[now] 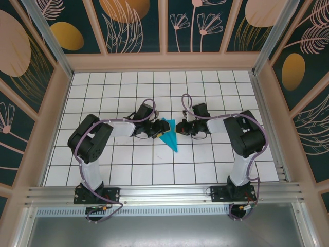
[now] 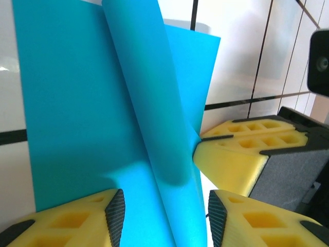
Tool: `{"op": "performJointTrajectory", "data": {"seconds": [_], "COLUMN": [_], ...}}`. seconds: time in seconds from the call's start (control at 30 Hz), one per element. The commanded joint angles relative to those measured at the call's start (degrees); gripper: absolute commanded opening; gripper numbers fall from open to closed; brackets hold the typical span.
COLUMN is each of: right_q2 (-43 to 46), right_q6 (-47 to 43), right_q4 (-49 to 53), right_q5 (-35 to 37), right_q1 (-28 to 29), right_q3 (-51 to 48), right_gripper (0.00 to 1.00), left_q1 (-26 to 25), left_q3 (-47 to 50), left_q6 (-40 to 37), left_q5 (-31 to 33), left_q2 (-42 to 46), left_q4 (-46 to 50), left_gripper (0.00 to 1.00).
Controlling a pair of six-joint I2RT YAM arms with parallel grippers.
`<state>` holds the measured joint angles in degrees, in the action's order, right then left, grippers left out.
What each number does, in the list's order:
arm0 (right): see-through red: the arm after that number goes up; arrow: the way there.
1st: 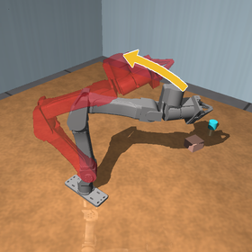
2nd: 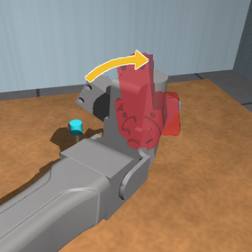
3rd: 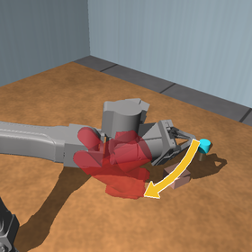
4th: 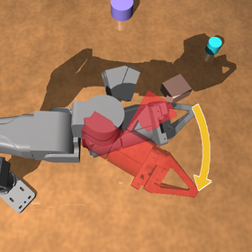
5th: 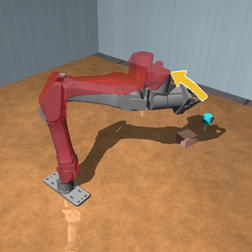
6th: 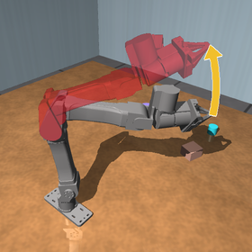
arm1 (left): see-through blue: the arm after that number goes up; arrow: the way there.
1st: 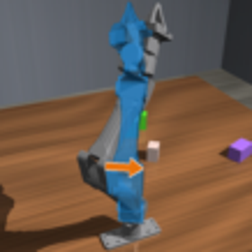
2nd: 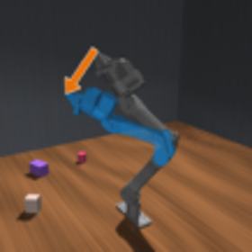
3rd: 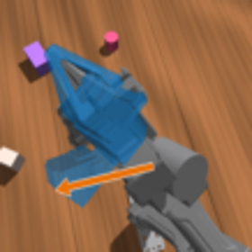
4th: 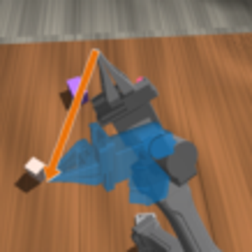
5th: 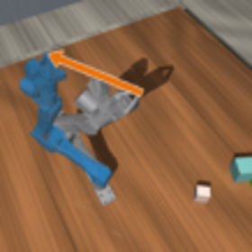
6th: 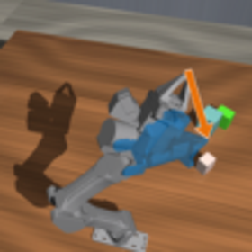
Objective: Fold a paper plane with a square sheet of paper (fold left side to right side)
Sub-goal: Fourth fold the wing at the center of the table.
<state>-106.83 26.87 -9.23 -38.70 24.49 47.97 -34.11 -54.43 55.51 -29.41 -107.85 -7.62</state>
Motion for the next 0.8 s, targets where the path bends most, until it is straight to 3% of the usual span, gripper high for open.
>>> {"op": "performJointTrajectory", "data": {"seconds": [0.0, 0.77], "right_q2": [-2.26, -2.16], "right_q6": [-1.65, -1.82], "right_q4": [4.82, 4.20], "right_q5": [3.94, 4.13], "right_q1": [1.09, 1.61], "right_q3": [-0.17, -0.27], "right_gripper": [0.06, 0.06], "left_q1": [-0.03, -0.65], "left_q3": [-0.94, -7.62], "left_q6": [-2.35, 4.00], "left_q5": [1.12, -7.25], "left_q2": [2.94, -3.94], "left_q4": [4.59, -3.82], "left_gripper": [0.50, 0.45]}}
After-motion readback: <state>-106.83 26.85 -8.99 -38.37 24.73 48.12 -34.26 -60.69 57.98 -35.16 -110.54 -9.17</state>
